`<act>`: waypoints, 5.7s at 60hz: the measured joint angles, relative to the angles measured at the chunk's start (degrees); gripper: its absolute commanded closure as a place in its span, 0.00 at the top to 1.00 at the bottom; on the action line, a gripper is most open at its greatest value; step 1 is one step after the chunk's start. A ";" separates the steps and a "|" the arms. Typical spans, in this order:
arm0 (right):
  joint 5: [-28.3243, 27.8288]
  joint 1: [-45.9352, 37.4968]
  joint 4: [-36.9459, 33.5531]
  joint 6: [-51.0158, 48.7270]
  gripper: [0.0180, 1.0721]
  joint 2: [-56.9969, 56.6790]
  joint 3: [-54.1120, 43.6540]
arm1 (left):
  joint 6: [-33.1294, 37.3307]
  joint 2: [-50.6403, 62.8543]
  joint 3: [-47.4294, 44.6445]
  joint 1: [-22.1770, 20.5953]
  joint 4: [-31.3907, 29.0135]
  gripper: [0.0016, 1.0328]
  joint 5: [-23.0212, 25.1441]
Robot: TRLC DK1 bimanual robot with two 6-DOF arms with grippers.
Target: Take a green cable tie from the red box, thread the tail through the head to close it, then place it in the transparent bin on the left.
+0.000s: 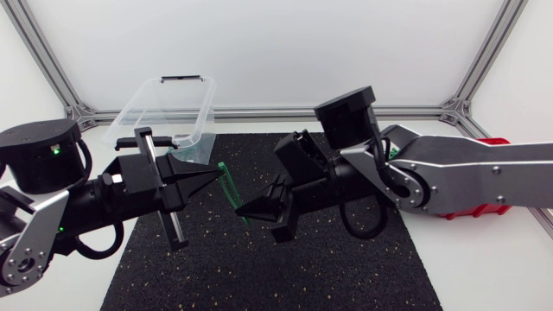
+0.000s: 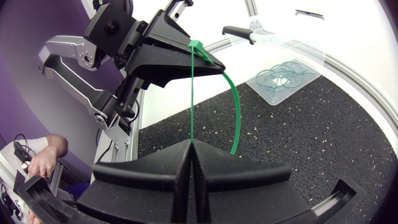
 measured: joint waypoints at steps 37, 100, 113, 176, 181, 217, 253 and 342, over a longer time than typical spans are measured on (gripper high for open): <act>1.01 0.66 1.25 0.00 0.05 0.00 -0.17 | -0.02 0.00 0.00 -0.02 -0.02 0.03 -0.46; 2.10 1.42 2.73 0.00 0.05 0.00 -1.01 | -0.24 -1.90 0.20 -0.02 -1.05 0.03 -0.46; 2.12 1.42 2.78 0.00 0.05 0.00 -1.27 | -0.24 -1.90 0.20 -0.02 -0.96 0.03 -0.46; 2.12 1.42 3.41 0.00 0.05 -1.68 -2.51 | -0.22 -0.72 -0.48 -1.51 0.48 0.03 -1.07; 2.12 1.42 3.41 0.00 0.05 -1.70 -2.51 | -0.22 -0.72 -0.59 -2.14 0.59 0.03 -1.11; -0.79 0.76 3.39 0.57 0.05 -1.68 -3.13 | 2.84 -2.34 -3.80 -5.60 4.59 0.03 -7.30; -4.52 -0.94 3.41 1.51 0.05 -0.98 -3.13 | 6.03 -3.52 -6.69 -7.54 6.69 0.03 -9.62; 8.17 -7.30 2.62 2.38 0.96 -9.77 -2.97 | -0.33 -6.36 0.11 -5.09 -9.11 0.03 0.42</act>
